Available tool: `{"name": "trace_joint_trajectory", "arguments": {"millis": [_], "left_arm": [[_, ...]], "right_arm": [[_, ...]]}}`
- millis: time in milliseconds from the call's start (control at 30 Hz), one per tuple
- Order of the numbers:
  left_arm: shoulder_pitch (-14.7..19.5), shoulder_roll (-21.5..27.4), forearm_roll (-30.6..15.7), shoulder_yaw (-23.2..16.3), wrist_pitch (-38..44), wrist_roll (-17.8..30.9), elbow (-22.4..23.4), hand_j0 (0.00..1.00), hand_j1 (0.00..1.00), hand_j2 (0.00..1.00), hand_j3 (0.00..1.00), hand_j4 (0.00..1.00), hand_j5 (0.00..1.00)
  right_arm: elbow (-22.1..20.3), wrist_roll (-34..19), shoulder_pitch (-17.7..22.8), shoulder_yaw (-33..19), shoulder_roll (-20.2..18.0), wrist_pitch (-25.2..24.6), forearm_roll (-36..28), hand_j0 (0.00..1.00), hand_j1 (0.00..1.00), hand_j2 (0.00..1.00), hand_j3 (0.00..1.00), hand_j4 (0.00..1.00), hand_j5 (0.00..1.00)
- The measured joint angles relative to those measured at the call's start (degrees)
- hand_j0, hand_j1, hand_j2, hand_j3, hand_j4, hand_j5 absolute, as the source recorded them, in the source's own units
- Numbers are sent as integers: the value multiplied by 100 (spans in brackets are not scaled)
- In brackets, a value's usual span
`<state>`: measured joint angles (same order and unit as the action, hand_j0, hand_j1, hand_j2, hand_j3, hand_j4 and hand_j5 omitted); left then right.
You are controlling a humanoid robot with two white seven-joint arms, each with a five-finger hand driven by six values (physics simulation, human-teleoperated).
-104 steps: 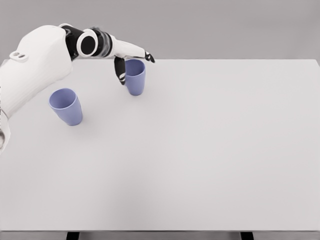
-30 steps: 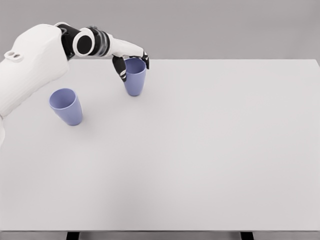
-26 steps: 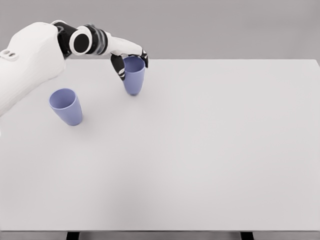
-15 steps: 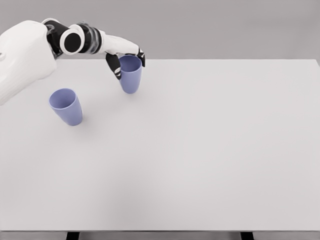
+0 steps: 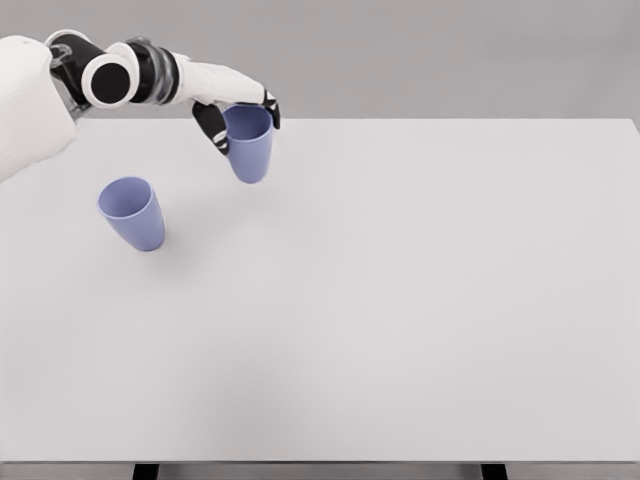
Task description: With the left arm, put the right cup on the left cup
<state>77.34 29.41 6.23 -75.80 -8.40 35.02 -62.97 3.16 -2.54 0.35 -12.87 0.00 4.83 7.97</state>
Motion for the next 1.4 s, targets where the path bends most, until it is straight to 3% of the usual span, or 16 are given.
{"name": "trace_joint_trajectory", "arguments": {"millis": [1100, 1400], "left_arm": [[-18, 1779, -241, 544, -15, 0, -1899, 73, 73, 73, 73, 73, 73], [-26, 2271, -361, 624, -34, 1, -2194, 73, 73, 73, 73, 73, 73]], "right_arm": [[0, 0, 0, 0, 0, 0, -1, 100, 100, 100, 100, 100, 100], [0, 0, 0, 0, 0, 0, 1, 100, 100, 100, 100, 100, 100]]}}
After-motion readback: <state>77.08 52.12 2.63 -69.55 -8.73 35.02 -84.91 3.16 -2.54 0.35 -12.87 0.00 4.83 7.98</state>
